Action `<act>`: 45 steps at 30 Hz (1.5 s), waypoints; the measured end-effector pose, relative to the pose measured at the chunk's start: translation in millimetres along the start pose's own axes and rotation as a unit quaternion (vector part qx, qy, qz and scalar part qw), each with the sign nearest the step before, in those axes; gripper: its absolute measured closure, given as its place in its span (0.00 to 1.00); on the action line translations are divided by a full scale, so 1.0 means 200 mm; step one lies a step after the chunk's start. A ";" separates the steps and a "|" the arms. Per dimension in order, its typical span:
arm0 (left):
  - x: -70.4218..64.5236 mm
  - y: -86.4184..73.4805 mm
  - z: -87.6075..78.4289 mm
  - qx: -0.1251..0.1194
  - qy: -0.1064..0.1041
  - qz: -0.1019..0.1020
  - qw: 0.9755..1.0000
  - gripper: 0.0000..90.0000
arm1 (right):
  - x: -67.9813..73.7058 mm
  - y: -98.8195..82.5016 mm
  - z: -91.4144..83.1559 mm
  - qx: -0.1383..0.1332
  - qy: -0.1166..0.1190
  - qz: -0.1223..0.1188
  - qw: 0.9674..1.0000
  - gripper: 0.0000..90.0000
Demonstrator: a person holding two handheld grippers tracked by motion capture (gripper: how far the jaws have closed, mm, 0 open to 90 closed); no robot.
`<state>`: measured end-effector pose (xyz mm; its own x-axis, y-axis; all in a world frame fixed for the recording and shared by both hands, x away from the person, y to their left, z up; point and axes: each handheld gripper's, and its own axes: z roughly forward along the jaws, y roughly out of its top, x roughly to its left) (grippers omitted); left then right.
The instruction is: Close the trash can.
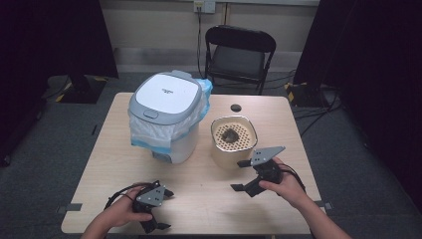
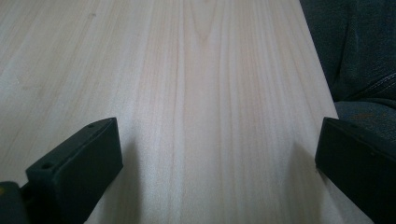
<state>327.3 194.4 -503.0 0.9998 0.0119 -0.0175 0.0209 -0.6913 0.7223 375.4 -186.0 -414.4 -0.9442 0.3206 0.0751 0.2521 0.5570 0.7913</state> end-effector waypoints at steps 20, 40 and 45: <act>0.00 0.00 0.00 0.001 0.000 0.000 1.000 0.00 | -0.02 -0.15 0.04 0.019 -0.009 0.006 1.000 0.17; 0.00 0.00 0.00 0.000 0.000 0.000 1.000 0.00 | -0.04 -0.28 0.11 0.029 -0.016 0.008 0.999 0.17; 0.00 0.00 0.00 0.000 0.000 0.000 1.000 0.00 | -0.03 -0.29 0.12 0.033 -0.024 0.000 0.999 0.17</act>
<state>327.3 194.3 -503.0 0.9998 0.0118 -0.0178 0.0210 -0.6911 0.7225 371.8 -202.5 -475.7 -0.9335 0.3557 0.0442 0.2665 0.6063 0.7493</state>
